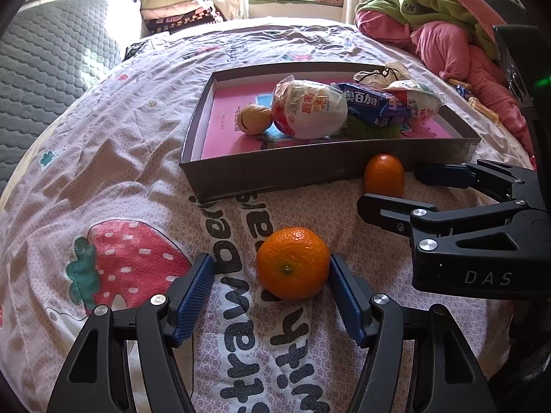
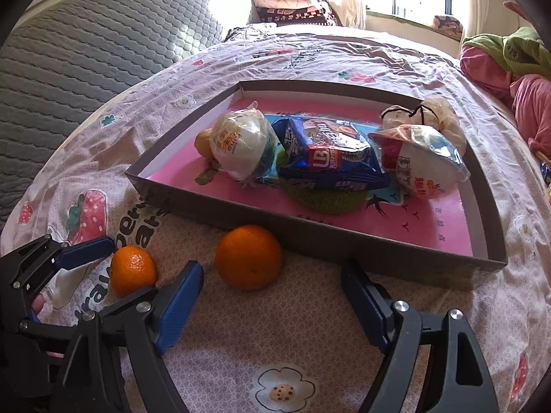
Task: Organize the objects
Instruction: 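Grasp one orange with the left tool while the right tool grasps the other orange, then lift the orange with the left tool toward the tray while the right tool lifts its orange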
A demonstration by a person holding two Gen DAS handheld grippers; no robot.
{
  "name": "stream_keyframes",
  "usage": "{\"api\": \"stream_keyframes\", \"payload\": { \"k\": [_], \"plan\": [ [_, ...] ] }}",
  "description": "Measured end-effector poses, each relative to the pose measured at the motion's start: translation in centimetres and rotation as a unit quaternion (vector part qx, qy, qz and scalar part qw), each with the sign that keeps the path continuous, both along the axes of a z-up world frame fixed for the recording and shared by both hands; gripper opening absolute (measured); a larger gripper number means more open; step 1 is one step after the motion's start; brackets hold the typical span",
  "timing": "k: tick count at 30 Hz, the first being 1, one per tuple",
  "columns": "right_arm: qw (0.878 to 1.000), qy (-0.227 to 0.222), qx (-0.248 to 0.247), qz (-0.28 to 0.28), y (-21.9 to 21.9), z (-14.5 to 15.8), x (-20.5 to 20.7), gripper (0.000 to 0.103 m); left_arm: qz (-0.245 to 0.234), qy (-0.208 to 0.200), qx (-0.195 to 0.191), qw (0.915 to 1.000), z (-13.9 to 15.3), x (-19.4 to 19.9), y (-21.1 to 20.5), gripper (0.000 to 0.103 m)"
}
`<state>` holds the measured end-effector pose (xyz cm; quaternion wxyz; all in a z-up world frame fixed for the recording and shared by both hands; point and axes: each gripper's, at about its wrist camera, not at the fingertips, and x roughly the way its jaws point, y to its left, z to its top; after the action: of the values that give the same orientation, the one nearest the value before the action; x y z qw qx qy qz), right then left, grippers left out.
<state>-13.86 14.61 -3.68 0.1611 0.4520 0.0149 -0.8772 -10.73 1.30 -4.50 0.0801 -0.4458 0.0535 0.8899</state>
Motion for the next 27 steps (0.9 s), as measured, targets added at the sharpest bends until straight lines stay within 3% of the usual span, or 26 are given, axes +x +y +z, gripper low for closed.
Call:
{"api": "stream_keyframes", "payload": {
  "k": [6, 15, 19, 22, 27],
  "plan": [
    [1.0, -0.004, 0.012, -0.005, -0.7, -0.4, -0.2, 0.077, 0.002, 0.002, 0.001, 1.0, 0.0, -0.2, 0.2, 0.066],
    [0.999, 0.001, 0.012, -0.03, -0.6, -0.5, -0.2, 0.063, -0.005, 0.002, 0.003, 1.0, 0.1, -0.2, 0.8, 0.051],
    [1.0, 0.012, 0.007, -0.014, -1.1, -0.2, 0.0, 0.048, -0.008, 0.003, 0.004, 1.0, 0.2, -0.2, 1.1, 0.042],
    [1.0, 0.02, 0.01, -0.006, -1.6, -0.2, 0.2, 0.038, -0.008, 0.004, 0.004, 1.0, 0.3, -0.3, 1.3, 0.041],
    [1.0, 0.02, -0.003, -0.003, -1.3, -0.2, 0.3, 0.037, -0.006, 0.0, 0.016, 0.9999, 0.5, -0.7, 1.4, 0.04]
  ]
}}
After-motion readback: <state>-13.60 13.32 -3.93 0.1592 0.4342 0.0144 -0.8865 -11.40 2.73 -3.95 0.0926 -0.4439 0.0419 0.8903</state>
